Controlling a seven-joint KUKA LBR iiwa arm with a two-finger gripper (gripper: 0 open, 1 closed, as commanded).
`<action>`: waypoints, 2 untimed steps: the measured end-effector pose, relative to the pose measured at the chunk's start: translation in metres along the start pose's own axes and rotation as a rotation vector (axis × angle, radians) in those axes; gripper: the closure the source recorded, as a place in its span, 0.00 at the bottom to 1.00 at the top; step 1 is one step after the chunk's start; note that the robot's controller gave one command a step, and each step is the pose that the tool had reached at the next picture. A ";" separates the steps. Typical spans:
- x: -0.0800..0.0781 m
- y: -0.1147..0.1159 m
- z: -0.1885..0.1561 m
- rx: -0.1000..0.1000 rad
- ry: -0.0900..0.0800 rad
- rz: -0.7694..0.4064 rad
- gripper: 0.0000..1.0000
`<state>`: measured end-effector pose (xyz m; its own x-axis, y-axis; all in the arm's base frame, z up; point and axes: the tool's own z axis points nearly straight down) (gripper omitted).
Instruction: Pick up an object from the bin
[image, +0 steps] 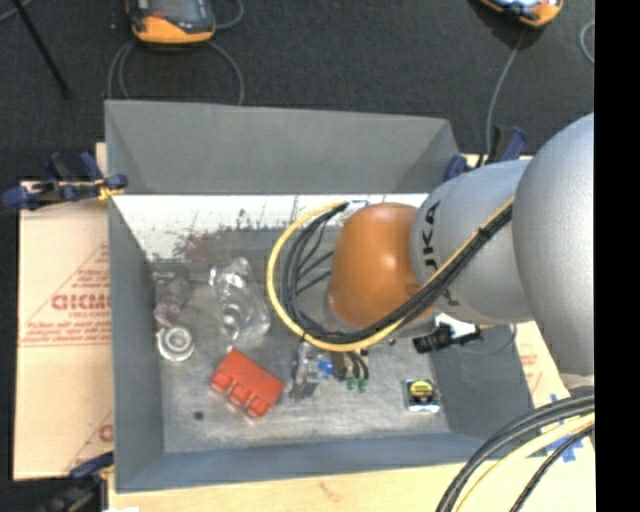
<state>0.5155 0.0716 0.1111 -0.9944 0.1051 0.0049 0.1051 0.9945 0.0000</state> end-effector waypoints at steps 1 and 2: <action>-0.004 0.003 0.034 0.000 -0.008 -0.119 1.00; 0.020 0.025 0.037 -0.001 -0.021 -0.098 1.00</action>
Offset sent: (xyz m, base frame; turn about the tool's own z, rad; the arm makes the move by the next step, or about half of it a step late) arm 0.0029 0.0032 -0.0340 -0.1192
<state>0.4981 0.0982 0.0743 -0.9998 0.0076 -0.0158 0.0076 1.0000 0.0004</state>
